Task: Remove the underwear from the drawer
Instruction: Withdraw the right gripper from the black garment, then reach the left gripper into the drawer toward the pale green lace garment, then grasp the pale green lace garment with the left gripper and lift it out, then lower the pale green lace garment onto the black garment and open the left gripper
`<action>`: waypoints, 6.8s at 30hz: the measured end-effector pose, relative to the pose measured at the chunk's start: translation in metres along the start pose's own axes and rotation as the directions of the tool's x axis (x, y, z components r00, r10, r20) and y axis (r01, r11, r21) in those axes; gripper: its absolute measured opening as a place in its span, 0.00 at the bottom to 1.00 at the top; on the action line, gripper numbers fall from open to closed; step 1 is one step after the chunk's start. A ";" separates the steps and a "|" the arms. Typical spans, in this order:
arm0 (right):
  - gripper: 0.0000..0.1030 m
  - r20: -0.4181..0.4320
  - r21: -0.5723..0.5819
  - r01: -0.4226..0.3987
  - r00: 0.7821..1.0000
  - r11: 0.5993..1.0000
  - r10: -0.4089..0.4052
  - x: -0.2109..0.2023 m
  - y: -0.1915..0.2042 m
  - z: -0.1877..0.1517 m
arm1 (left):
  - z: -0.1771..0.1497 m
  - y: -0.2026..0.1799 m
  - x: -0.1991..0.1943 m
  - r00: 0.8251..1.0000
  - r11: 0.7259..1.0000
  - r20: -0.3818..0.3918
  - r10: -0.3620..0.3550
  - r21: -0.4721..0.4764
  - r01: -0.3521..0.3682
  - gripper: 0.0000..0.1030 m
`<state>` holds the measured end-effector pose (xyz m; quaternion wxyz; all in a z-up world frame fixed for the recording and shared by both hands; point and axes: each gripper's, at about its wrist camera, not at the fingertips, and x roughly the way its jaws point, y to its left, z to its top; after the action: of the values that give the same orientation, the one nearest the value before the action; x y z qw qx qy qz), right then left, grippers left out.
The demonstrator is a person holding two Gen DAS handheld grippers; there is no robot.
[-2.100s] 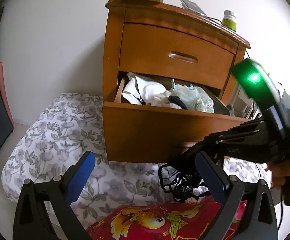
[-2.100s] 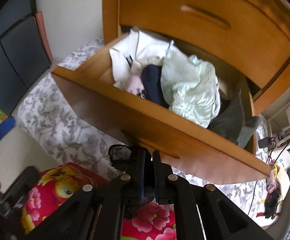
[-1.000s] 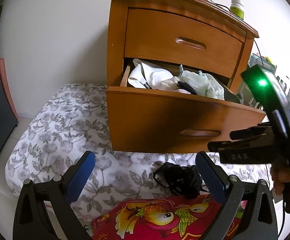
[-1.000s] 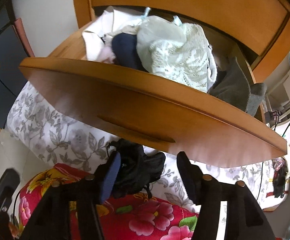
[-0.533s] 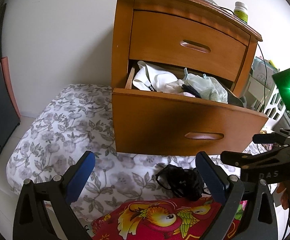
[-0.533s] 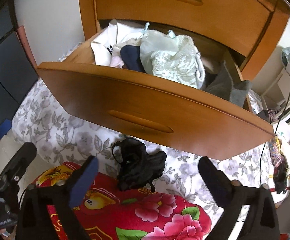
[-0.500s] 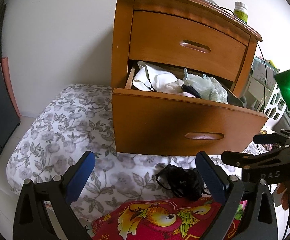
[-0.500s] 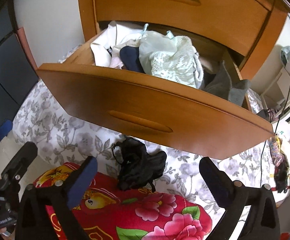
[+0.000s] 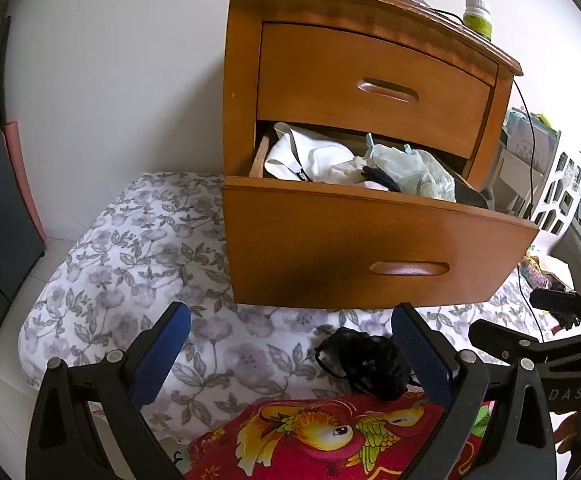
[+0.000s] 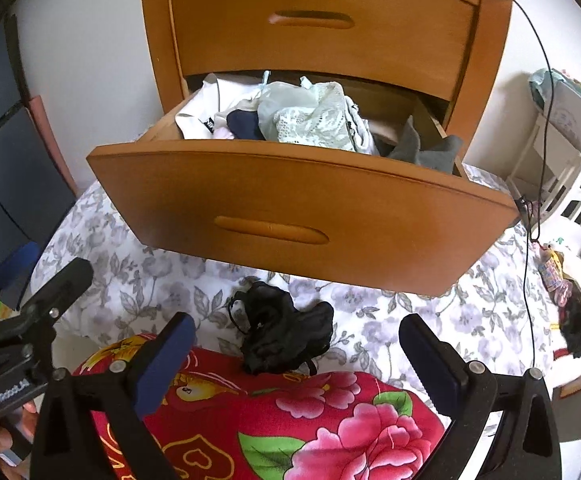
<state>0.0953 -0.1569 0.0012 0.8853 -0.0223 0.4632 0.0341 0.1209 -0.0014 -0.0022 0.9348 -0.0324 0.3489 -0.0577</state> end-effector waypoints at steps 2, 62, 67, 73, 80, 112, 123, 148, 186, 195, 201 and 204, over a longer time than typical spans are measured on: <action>1.00 0.010 0.005 -0.011 1.000 1.000 0.011 -0.003 -0.001 -0.002 | -0.001 -0.002 0.000 1.000 1.000 -0.004 -0.003 0.001 0.003 0.98; 1.00 0.074 0.221 -0.034 0.997 0.975 0.018 0.014 -0.087 -0.027 | 0.169 -0.127 0.125 0.919 0.994 -0.390 0.059 0.106 -0.018 0.88; 1.00 0.069 0.215 -0.046 0.997 0.976 0.032 0.017 -0.085 -0.028 | 0.163 -0.155 0.141 0.903 0.984 -0.423 0.081 0.180 -0.004 0.88; 1.00 0.061 0.208 -0.055 0.997 0.977 0.043 0.019 -0.083 -0.029 | 0.148 -0.169 0.164 0.873 0.969 -0.466 0.148 0.243 -0.035 0.81; 1.00 0.063 0.205 -0.058 0.997 0.977 0.046 0.018 -0.082 -0.029 | 0.139 -0.170 0.178 0.851 0.960 -0.493 0.182 0.276 -0.045 0.51; 1.00 0.083 0.178 -0.040 0.996 0.983 0.026 0.006 -0.072 -0.027 | 0.232 -0.120 0.012 0.986 0.960 0.105 0.127 0.239 -0.149 0.04; 1.00 0.117 0.168 -0.031 0.993 0.985 0.011 -0.010 -0.069 -0.022 | 0.243 -0.099 -0.090 0.959 0.965 0.275 0.063 0.229 -0.129 0.04; 1.00 0.151 0.095 -0.036 0.988 0.995 0.021 -0.042 -0.055 -0.022 | 0.154 -0.125 -0.115 0.993 0.926 0.106 -0.045 0.379 0.001 0.04; 1.00 0.021 0.084 -0.063 0.998 0.994 0.061 0.000 -0.064 -0.034 | 0.021 -0.122 0.107 0.906 0.973 -0.422 -0.026 0.199 0.121 0.07; 1.00 0.019 0.091 -0.062 0.998 0.994 0.060 0.001 -0.066 -0.034 | 0.019 -0.120 0.100 0.917 0.975 -0.399 -0.017 0.196 0.103 0.53; 1.00 0.015 0.093 -0.057 0.998 0.994 0.055 0.002 -0.066 -0.033 | 0.019 -0.110 0.088 0.932 0.983 -0.363 0.005 0.175 0.063 0.65; 1.00 0.014 0.096 -0.059 0.998 0.994 0.058 0.003 -0.066 -0.032 | 0.018 -0.103 0.082 0.935 0.986 -0.353 0.018 0.164 0.043 0.71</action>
<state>0.0760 -0.2249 -0.0194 0.8867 0.0341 0.4596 0.0377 0.1856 -0.1142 -0.0309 0.8560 0.0556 0.5046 -0.0978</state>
